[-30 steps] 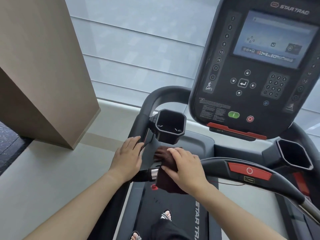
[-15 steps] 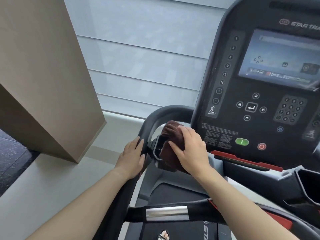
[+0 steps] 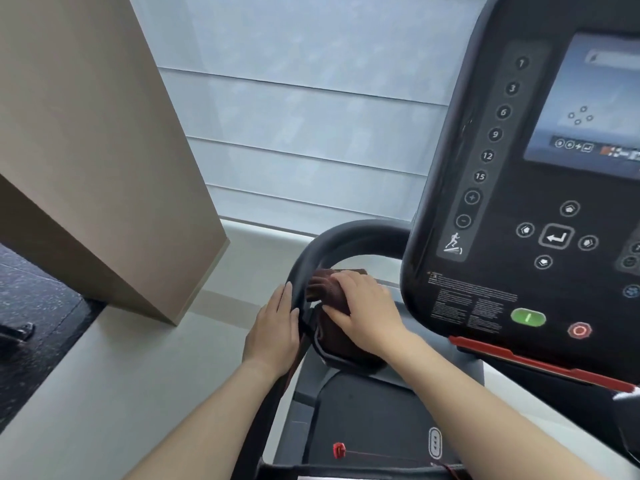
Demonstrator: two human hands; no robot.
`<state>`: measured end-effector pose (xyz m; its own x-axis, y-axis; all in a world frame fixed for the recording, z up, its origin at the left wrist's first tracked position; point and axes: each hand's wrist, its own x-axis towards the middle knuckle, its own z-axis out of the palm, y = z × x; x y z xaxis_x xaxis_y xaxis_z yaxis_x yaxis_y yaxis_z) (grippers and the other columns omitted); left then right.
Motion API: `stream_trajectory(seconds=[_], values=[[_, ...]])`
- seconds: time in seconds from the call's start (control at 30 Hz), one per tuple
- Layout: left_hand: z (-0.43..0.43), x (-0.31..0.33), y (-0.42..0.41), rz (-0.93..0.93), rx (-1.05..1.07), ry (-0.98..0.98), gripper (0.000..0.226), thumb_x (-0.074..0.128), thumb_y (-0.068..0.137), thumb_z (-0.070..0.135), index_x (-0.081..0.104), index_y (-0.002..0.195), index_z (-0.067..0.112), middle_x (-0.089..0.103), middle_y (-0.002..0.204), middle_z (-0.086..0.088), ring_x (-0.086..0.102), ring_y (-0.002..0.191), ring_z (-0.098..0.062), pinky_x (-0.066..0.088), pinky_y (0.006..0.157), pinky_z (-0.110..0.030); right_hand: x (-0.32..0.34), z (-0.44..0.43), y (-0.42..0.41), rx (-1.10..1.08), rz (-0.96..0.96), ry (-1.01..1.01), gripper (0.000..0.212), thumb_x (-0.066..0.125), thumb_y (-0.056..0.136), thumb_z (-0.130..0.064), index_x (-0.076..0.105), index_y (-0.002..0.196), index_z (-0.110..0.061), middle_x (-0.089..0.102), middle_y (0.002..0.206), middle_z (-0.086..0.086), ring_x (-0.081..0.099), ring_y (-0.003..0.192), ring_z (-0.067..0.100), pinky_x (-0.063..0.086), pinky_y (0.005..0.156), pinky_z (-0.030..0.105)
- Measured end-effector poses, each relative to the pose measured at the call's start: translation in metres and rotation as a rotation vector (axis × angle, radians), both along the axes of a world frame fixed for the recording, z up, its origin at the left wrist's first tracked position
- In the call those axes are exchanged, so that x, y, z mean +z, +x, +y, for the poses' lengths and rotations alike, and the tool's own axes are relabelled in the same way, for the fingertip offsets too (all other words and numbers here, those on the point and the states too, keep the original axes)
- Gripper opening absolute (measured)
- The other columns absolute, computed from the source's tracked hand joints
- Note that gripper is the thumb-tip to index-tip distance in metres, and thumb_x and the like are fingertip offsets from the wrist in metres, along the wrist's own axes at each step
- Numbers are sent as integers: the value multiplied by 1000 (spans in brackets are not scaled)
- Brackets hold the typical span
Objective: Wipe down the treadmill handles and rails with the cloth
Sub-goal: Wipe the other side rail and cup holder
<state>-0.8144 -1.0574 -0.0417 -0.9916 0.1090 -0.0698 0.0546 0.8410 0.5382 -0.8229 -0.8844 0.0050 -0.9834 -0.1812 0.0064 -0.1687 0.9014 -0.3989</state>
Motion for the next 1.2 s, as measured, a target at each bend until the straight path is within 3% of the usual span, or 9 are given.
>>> stream_trajectory(seconds=[0.47, 0.7, 0.87, 1.2], values=[[-1, 1, 1, -30, -6, 13, 51, 27, 97, 28, 16, 146, 19, 18, 156, 2, 27, 138, -22, 28, 112, -37, 5, 16, 14, 1, -36, 114, 49, 50, 90, -41, 37, 134, -26, 41, 140, -8, 38, 124, 22, 39, 92, 43], [0, 2, 1, -23, -12, 19, 51, 27, 97, 27, 17, 146, 17, 18, 156, 0, 27, 138, -23, 26, 111, -36, 21, 43, 51, -51, 20, 36, 49, 54, 87, -43, 40, 132, -28, 43, 139, -12, 43, 121, 19, 41, 90, 41], [-1, 3, 3, -26, -5, 10, 51, 27, 97, 27, 17, 146, 17, 19, 156, -1, 27, 138, -24, 26, 111, -37, -1, 19, 70, -38, -54, 70, 50, 47, 90, -44, 35, 136, -28, 37, 145, -11, 32, 131, 16, 34, 97, 38], [-2, 3, 4, -21, 2, 25, 50, 28, 97, 26, 19, 145, 17, 20, 155, -2, 27, 139, -23, 27, 111, -37, -13, -10, 77, -89, 14, -51, 52, 47, 90, -45, 37, 136, -25, 40, 143, -6, 39, 125, 20, 35, 94, 37]])
